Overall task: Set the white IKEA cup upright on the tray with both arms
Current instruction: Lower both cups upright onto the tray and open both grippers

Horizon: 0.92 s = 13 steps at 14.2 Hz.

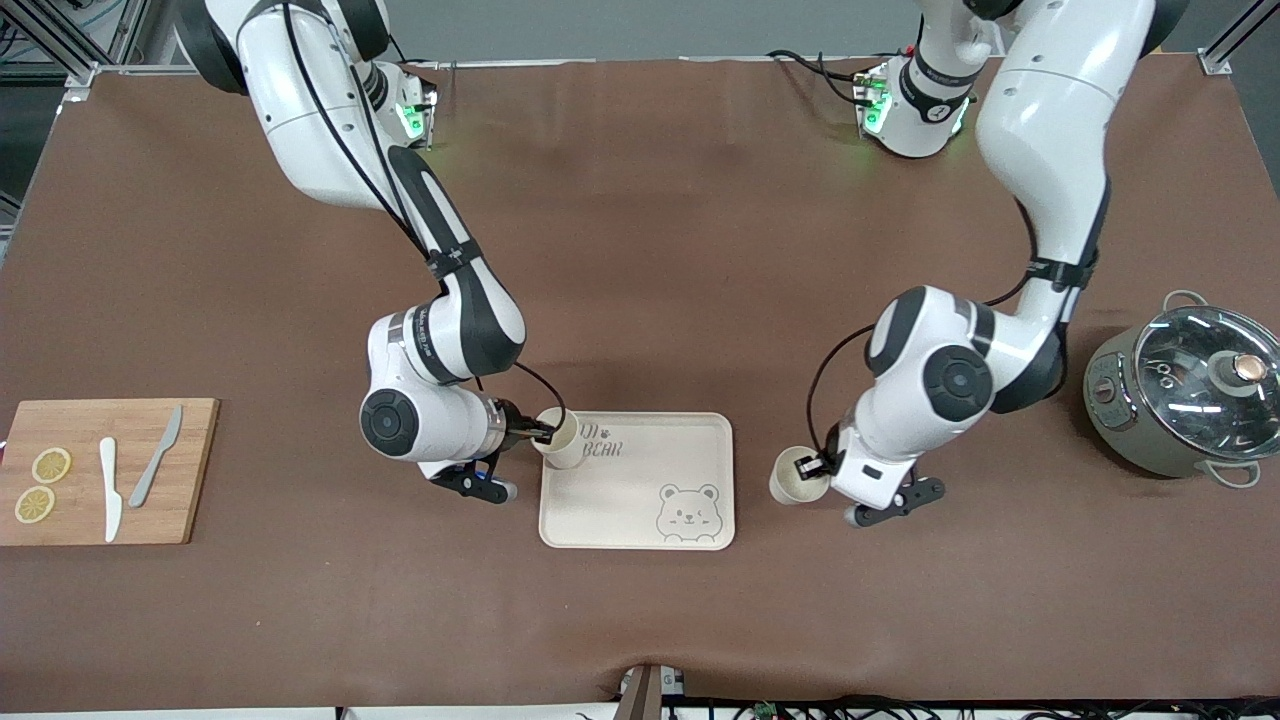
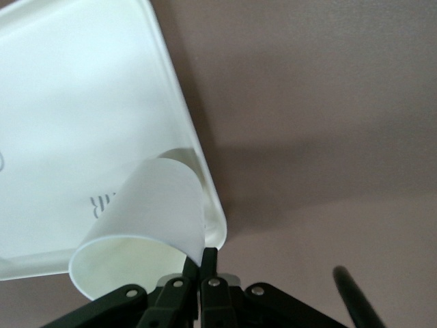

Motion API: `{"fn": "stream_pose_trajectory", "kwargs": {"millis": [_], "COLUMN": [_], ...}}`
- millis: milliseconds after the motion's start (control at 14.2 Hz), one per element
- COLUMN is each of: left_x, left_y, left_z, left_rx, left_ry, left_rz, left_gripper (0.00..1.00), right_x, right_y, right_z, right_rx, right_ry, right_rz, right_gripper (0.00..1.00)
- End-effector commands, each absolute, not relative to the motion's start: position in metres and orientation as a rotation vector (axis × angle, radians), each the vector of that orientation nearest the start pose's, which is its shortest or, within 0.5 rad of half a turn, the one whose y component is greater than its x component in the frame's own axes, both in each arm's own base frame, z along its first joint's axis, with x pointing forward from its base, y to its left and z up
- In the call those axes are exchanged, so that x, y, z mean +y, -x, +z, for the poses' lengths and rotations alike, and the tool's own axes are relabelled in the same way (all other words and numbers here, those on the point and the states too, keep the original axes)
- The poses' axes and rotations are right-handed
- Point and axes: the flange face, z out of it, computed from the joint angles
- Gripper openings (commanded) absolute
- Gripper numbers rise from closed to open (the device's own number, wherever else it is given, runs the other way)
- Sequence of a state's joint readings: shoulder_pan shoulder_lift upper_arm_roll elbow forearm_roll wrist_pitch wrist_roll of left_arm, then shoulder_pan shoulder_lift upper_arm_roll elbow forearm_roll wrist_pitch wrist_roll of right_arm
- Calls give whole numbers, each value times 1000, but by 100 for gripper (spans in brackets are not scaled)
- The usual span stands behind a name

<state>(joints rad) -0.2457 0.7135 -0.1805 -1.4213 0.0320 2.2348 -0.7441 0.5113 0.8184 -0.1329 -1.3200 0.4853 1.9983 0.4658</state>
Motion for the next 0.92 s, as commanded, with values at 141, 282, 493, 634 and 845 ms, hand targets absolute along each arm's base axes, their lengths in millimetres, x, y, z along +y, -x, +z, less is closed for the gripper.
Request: {"fn": "stream_pose_trajectory", "kwargs": {"millis": [141, 282, 493, 634, 845], "left_x": [-328, -346, -375, -387, -394], "left_y": [-683, -676, -664, -655, -647], "left_z": [286, 281, 268, 261, 240], "left_rx": [-674, -696, -697, -672, -654], "left_ry": [3195, 3193, 3190, 3184, 3166], "left_rz": [-85, -74, -54, -41, -8], "left_gripper": [0, 0, 0, 0, 0], "right_x": [318, 318, 309, 299, 239], "right_y": [-665, -664, -667, -673, -694], "right_z": [229, 230, 245, 266, 314], "right_rx": [431, 432, 436, 427, 474], "right_ry": [2817, 2819, 2810, 2810, 2790], "right_rz": [385, 391, 404, 445, 530], "right_gripper": [75, 100, 100, 100, 100]}}
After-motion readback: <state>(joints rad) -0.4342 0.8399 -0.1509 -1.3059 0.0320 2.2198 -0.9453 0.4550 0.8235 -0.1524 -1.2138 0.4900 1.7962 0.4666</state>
